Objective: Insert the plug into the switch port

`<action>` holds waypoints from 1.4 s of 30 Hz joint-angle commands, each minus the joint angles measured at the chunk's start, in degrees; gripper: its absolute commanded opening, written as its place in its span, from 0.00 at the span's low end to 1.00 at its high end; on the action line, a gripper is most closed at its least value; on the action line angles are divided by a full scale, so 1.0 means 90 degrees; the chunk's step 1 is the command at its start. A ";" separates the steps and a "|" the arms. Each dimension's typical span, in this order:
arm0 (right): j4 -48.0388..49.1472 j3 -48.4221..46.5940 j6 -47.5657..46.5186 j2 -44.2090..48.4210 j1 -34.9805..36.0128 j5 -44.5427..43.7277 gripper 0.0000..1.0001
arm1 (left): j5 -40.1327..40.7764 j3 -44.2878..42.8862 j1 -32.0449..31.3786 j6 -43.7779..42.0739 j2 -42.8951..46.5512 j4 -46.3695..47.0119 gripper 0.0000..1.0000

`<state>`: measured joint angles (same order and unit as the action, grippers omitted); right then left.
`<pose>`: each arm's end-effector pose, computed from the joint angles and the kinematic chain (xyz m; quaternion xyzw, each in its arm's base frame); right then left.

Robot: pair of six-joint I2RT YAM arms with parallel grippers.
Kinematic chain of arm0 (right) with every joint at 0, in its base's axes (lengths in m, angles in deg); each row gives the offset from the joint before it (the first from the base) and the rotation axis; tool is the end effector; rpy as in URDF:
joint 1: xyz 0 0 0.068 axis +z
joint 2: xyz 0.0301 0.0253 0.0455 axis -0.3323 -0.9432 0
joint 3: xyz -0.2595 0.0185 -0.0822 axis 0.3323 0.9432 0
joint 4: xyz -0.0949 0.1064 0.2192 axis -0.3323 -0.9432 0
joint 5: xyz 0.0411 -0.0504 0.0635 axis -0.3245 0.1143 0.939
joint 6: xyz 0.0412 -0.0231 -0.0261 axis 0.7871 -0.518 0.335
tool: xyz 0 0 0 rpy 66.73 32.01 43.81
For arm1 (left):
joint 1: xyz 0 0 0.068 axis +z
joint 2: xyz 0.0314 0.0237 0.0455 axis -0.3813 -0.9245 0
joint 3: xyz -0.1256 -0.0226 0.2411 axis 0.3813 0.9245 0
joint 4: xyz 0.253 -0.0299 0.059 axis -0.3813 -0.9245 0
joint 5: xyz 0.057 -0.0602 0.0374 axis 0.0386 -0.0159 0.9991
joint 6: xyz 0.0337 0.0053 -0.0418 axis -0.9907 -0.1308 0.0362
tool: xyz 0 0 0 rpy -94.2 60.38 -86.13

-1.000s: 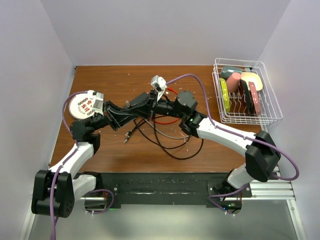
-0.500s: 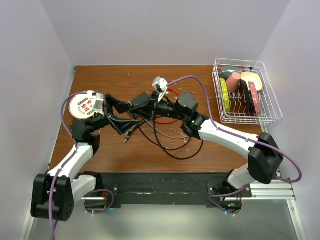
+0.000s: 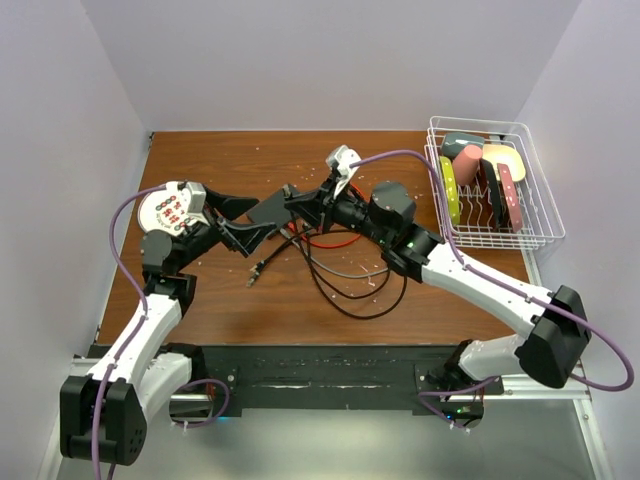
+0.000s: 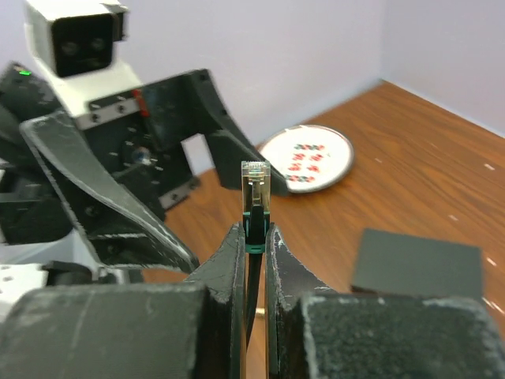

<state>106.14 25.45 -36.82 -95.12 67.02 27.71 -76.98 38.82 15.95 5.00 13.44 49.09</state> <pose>0.2095 0.2429 0.3775 -0.2816 0.6105 0.4508 0.5872 0.1937 -0.0482 0.3069 0.1882 0.5837 -0.4827 0.6251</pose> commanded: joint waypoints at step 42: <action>-0.2838 0.0194 -0.0210 0.0983 -0.2283 -0.3097 0.00 | 0.2075 -0.3032 -0.1849 -0.1628 -0.5099 -0.1866 0.43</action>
<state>81.79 28.61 -37.80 -91.40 47.00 0.59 -60.37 17.05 2.07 -6.54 -27.28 31.86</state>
